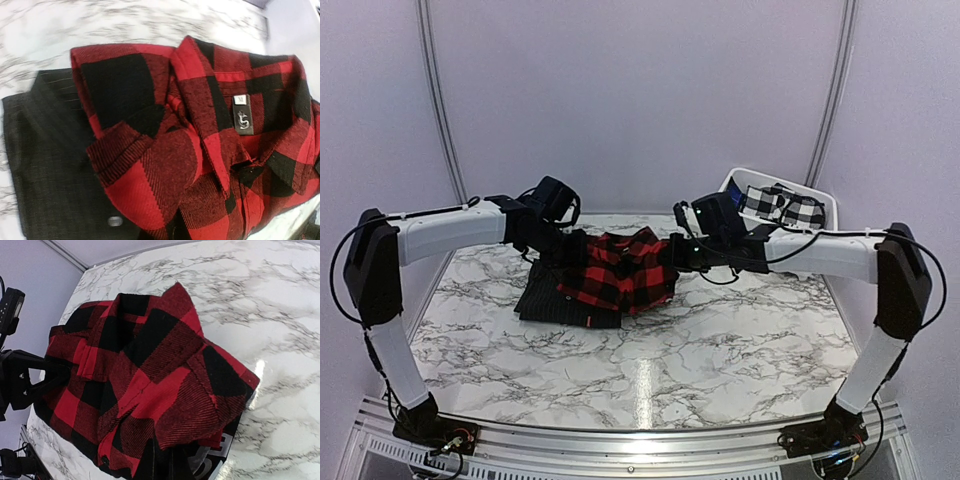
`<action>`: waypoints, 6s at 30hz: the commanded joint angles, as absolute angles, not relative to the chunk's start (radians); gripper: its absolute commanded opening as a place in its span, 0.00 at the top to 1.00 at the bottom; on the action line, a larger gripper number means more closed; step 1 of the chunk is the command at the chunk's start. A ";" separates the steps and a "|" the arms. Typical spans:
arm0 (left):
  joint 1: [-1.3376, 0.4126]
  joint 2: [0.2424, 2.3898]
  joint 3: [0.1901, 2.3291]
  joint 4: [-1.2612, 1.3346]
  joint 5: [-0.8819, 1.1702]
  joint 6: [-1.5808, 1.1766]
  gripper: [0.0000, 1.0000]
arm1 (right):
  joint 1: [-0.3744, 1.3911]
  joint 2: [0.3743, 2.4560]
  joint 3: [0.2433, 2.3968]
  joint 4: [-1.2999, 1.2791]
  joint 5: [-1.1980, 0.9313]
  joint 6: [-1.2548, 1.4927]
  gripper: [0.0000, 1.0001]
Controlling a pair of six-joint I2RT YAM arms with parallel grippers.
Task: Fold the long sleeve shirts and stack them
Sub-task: Place the square-folded shirt on the square-folded shirt, then smooth out the square-folded shirt, then move the square-folded shirt to the corner of the board.
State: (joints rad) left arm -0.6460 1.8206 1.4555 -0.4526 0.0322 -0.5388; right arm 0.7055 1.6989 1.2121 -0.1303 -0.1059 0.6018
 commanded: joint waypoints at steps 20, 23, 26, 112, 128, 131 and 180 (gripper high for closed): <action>-0.358 1.651 1.309 -0.533 0.125 -0.412 1.00 | 0.859 2.013 1.638 -0.161 -0.170 0.638 1.00; -0.344 1.673 1.293 -0.537 0.114 -0.413 1.00 | 0.859 2.025 1.629 -0.161 -0.176 0.639 1.00; -0.339 1.719 1.280 -0.532 0.106 -0.409 1.00 | 0.856 2.029 1.589 -0.156 -0.166 0.634 1.00; -0.963 1.832 1.213 -0.280 -0.093 -0.978 0.47 | 0.762 1.516 1.031 -0.216 0.069 0.527 0.04; -0.956 2.001 1.247 -0.261 -0.322 -1.203 0.48 | 0.760 1.447 0.933 -0.186 0.077 0.557 0.03; -0.914 2.004 1.246 -0.261 -0.339 -1.205 0.48 | 0.759 1.446 0.933 -0.189 0.078 0.558 0.03; -0.361 1.933 1.373 -0.187 -0.028 -0.632 0.44 | 0.759 1.440 0.972 -0.235 0.133 0.547 0.02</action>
